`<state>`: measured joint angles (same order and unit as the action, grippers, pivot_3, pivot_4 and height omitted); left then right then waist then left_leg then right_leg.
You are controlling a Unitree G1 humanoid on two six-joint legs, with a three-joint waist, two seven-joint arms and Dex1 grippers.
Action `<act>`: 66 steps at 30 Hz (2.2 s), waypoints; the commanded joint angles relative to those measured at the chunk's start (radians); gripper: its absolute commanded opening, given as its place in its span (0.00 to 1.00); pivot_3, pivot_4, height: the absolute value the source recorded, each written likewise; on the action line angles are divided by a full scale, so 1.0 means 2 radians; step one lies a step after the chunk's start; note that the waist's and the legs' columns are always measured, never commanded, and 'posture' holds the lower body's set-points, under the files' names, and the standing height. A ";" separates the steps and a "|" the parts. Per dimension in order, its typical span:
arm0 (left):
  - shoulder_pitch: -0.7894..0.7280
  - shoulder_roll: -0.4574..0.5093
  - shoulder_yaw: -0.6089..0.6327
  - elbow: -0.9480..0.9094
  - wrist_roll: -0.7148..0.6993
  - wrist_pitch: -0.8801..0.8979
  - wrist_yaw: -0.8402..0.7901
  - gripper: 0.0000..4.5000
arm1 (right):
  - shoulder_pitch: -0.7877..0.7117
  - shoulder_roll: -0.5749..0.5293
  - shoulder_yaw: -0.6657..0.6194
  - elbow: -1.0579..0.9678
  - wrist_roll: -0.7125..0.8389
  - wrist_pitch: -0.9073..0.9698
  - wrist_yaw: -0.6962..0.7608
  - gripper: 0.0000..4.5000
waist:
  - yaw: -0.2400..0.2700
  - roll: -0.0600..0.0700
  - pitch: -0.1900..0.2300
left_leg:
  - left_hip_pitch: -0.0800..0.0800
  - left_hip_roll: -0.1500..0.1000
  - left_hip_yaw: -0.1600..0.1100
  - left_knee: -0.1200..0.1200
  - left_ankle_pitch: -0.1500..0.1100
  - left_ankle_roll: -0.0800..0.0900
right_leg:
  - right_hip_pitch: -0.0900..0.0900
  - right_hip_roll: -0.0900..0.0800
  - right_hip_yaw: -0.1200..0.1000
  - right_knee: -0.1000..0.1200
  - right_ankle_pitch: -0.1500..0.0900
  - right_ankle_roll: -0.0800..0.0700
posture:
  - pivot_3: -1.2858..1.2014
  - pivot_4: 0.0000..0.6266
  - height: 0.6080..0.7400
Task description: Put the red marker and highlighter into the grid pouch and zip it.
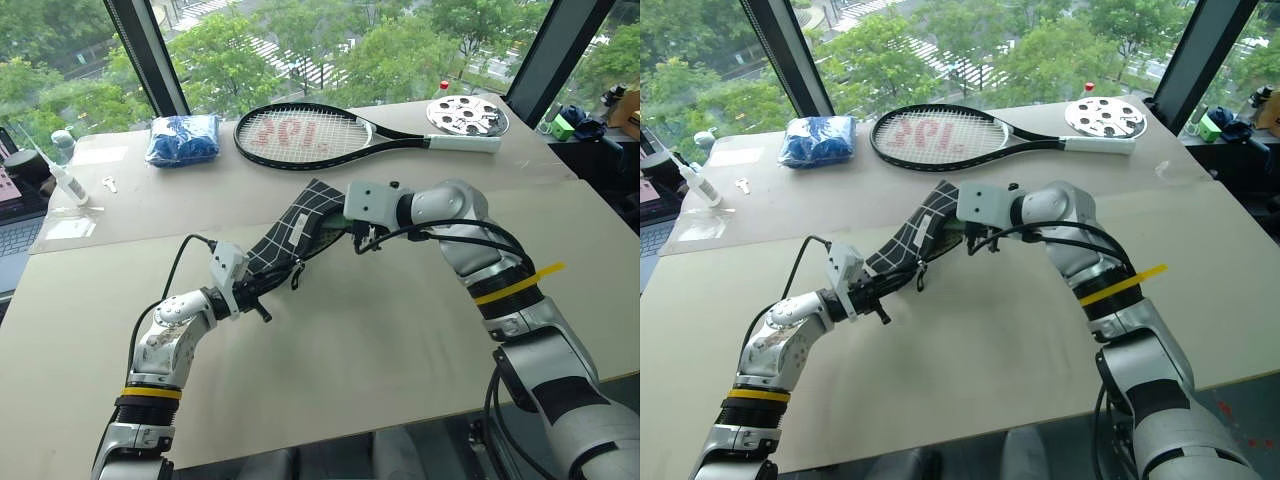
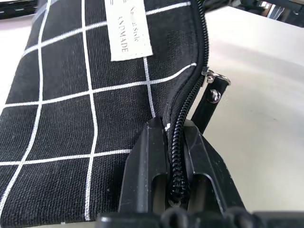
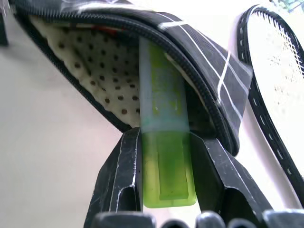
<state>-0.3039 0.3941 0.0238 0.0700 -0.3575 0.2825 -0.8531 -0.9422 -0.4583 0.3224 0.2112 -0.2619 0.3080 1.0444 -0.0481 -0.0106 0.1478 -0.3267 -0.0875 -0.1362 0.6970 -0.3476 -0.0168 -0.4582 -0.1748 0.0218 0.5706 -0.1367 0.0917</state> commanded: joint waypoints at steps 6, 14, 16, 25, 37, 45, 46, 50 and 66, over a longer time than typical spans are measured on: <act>-0.010 0.000 -0.001 -0.010 -0.008 -0.007 -0.008 0.00 | 0.015 0.018 0.039 -0.057 -0.007 0.005 -0.008 0.23 | 0.001 0.000 0.000 | 0.000 0.000 0.000 0.001 0.000 0.000 | 0.000 0.000 0.000 0.000 0.000 0.000 | 0.52 0.24 1.00; -0.009 0.001 0.000 -0.013 -0.009 -0.004 -0.007 0.00 | -0.005 -0.002 0.119 0.007 -0.111 -0.096 -0.053 0.23 | 0.001 0.000 0.000 | 0.000 0.000 0.000 0.001 0.000 0.000 | 0.000 0.000 0.000 0.001 0.000 0.000 | 0.52 0.24 1.00; -0.006 0.001 0.001 -0.016 -0.010 -0.003 -0.007 0.00 | -0.017 0.001 0.127 0.028 -0.126 -0.117 -0.069 0.23 | 0.001 0.000 0.000 | 0.000 0.000 0.000 0.001 0.000 0.000 | 0.000 0.000 0.000 0.001 0.000 0.000 | 0.52 0.24 1.00; -0.002 0.002 0.004 -0.021 -0.011 -0.002 -0.003 0.00 | -0.019 0.035 0.115 0.041 -0.112 -0.150 -0.074 0.23 | 0.000 0.000 0.000 | 0.000 0.000 0.000 0.001 0.000 0.000 | 0.000 0.000 0.000 0.001 0.000 0.000 | 0.52 0.24 1.00; -0.001 -0.003 0.013 -0.026 -0.022 0.004 0.005 0.00 | -0.030 -0.007 -0.004 0.027 -0.007 -0.078 -0.031 0.99 | 0.001 0.000 0.000 | 0.000 0.000 0.000 0.001 0.000 0.000 | 0.000 0.000 0.000 0.001 0.000 0.000 | 0.52 0.24 1.00; 0.000 -0.002 0.019 -0.030 -0.033 0.011 0.013 0.00 | 0.073 -0.087 -0.130 -0.129 0.202 0.130 0.092 0.99 | 0.004 0.000 0.000 | 0.000 0.000 0.000 0.001 0.000 0.000 | 0.000 0.000 0.000 0.000 0.000 0.000 | 0.52 0.24 1.00; 0.001 -0.002 0.020 -0.030 -0.033 0.012 0.013 0.00 | 0.098 -0.094 -0.139 -0.155 0.226 0.159 0.100 0.99 | 0.004 0.000 0.000 | 0.000 0.000 0.000 0.001 0.000 0.000 | 0.000 0.000 0.000 0.000 0.000 0.000 | 0.52 0.24 1.00; 0.000 -0.001 0.022 -0.031 -0.036 0.014 0.011 0.00 | 0.182 -0.088 -0.131 -0.221 0.262 0.239 0.065 0.99 | 0.005 0.000 0.000 | -0.001 0.000 0.001 0.001 0.000 0.000 | 0.000 0.000 0.000 0.000 0.000 0.000 | 0.52 0.24 1.00; -0.018 0.003 0.015 -0.034 -0.046 0.026 0.005 0.00 | 0.134 0.103 -0.026 -0.110 0.208 0.236 -0.143 0.99 | 0.005 0.000 0.000 | 0.000 0.000 0.001 0.004 0.000 0.000 | 0.000 0.000 0.000 0.003 0.001 -0.001 | 0.52 0.24 1.00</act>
<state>-0.3212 0.3936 0.0432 0.0426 -0.4333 0.3386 -0.8386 -0.6614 -0.2679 0.2570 -0.0103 0.1492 0.8040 0.7688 -0.0390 -0.0106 0.1478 -0.3275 -0.0880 -0.1346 0.7056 -0.3476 -0.0169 -0.4580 -0.1756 0.0211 0.5766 -0.1340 0.0891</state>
